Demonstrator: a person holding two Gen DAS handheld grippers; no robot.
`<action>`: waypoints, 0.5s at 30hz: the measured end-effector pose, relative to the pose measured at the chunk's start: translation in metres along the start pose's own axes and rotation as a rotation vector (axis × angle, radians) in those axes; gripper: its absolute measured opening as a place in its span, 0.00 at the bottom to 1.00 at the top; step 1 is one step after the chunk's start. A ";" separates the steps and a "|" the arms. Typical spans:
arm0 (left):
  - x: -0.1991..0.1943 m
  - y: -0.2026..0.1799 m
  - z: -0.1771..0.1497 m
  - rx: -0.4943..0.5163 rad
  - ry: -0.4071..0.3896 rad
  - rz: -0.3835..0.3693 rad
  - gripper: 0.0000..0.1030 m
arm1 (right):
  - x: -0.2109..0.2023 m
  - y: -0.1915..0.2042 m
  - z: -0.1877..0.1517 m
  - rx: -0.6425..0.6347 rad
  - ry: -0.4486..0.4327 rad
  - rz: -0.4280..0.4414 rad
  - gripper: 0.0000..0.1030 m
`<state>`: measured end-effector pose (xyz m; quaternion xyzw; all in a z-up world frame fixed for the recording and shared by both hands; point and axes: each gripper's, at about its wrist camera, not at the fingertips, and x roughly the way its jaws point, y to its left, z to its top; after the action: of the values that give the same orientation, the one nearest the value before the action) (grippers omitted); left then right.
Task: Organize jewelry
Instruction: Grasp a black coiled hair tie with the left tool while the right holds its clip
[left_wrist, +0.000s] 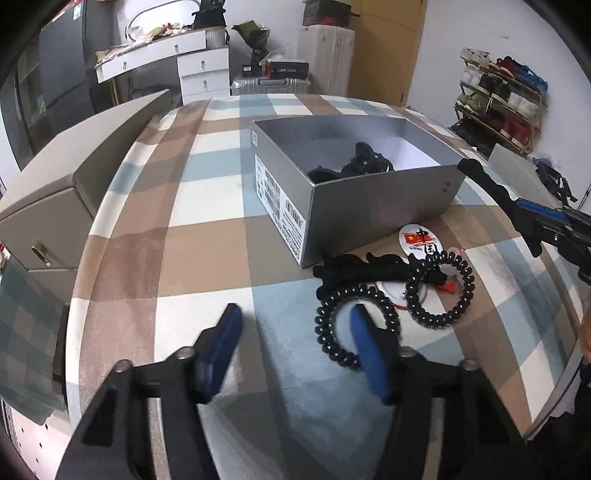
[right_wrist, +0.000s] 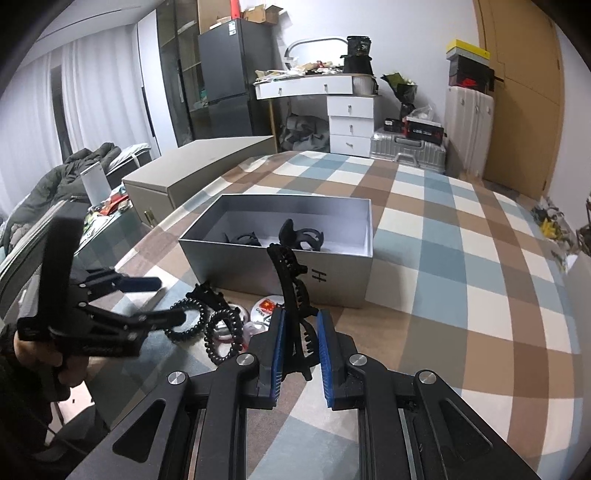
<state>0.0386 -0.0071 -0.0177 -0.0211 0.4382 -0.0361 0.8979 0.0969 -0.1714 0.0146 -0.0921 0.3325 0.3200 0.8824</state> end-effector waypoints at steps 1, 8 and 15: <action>0.000 -0.001 0.000 0.000 -0.001 -0.001 0.46 | 0.000 0.000 0.000 0.000 0.000 -0.001 0.16; -0.002 -0.010 -0.003 0.060 -0.013 -0.017 0.05 | 0.000 0.002 0.000 -0.003 0.001 0.001 0.16; -0.009 -0.015 -0.002 0.108 -0.031 -0.038 0.04 | -0.001 0.004 0.000 -0.012 -0.006 0.005 0.16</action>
<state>0.0305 -0.0217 -0.0111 0.0184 0.4211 -0.0763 0.9036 0.0939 -0.1690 0.0160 -0.0953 0.3280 0.3246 0.8820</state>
